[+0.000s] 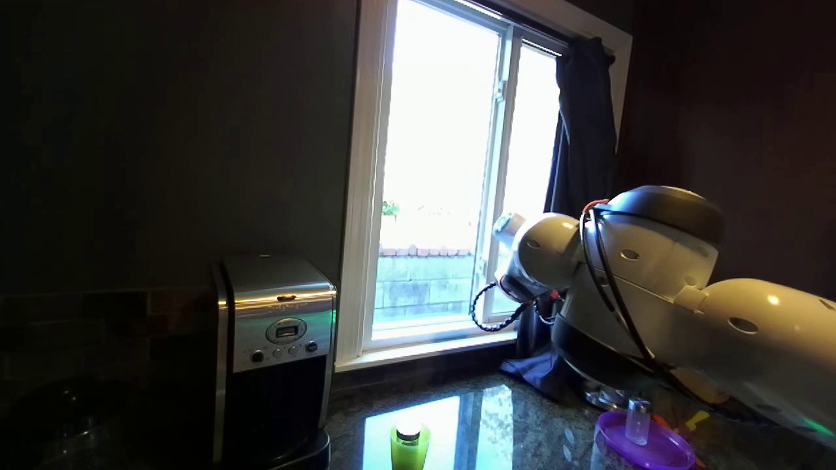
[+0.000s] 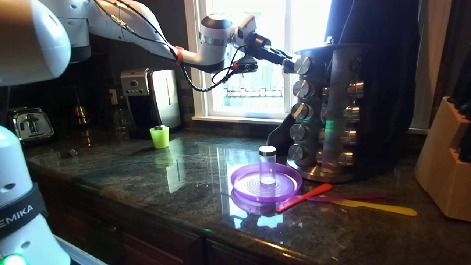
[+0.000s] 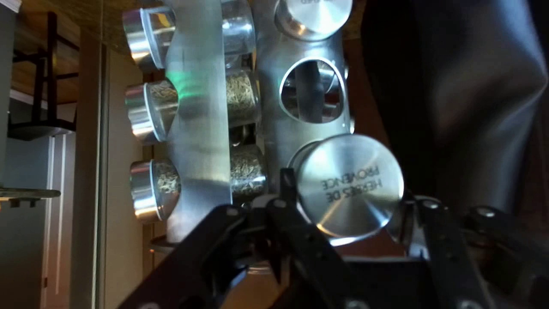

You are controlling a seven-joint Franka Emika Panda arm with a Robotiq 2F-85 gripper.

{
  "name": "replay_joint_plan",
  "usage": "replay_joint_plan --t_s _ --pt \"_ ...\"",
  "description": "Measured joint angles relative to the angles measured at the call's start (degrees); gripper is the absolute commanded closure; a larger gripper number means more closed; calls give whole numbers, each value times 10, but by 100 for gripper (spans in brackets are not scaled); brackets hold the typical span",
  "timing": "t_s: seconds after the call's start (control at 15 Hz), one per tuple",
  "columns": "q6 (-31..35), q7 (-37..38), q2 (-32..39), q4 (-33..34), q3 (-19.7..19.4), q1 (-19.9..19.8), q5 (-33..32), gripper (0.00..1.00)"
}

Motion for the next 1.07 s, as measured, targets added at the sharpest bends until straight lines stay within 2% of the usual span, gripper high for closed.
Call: replay_joint_plan --t_s 0.53,1.07 --pt "10 -65 44 -6 16 -4 10 76" --pt "7 -63 59 -7 15 -5 12 76"
